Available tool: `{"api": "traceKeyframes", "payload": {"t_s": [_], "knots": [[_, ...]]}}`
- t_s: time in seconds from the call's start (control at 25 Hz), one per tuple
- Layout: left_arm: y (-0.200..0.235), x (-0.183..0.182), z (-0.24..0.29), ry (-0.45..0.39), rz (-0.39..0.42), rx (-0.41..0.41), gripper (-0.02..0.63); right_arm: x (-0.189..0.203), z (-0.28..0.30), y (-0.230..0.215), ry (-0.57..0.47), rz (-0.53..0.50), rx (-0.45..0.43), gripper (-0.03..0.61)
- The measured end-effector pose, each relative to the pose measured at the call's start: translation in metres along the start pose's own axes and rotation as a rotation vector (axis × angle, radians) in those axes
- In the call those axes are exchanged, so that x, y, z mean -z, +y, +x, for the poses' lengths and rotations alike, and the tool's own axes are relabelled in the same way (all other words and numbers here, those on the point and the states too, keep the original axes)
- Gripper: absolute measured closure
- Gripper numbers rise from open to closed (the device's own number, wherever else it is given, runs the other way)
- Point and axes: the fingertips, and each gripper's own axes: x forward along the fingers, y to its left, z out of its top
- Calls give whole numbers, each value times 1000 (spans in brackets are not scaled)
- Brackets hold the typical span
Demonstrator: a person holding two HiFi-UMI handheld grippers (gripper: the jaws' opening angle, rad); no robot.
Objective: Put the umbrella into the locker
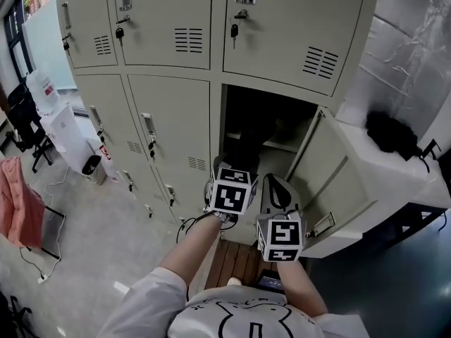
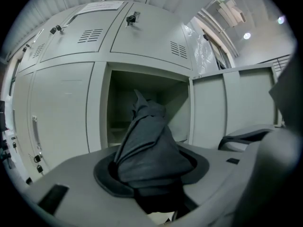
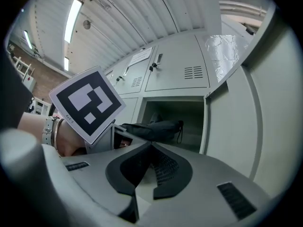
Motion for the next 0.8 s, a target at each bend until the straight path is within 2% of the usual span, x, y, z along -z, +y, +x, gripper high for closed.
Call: {"api": "traceKeyframes", "payload": {"t_s": [0.44,0.56,0.8], "knots": [[12,-12,65,87,22,-1,383,12,30,-16,39,18,27,557],[17,-17,78,120,52,-7,383,12,34,-19,38,41,27,557],[23,-25,107,128,112,-5,382,5,36,-31,29,66,47,558]]}}
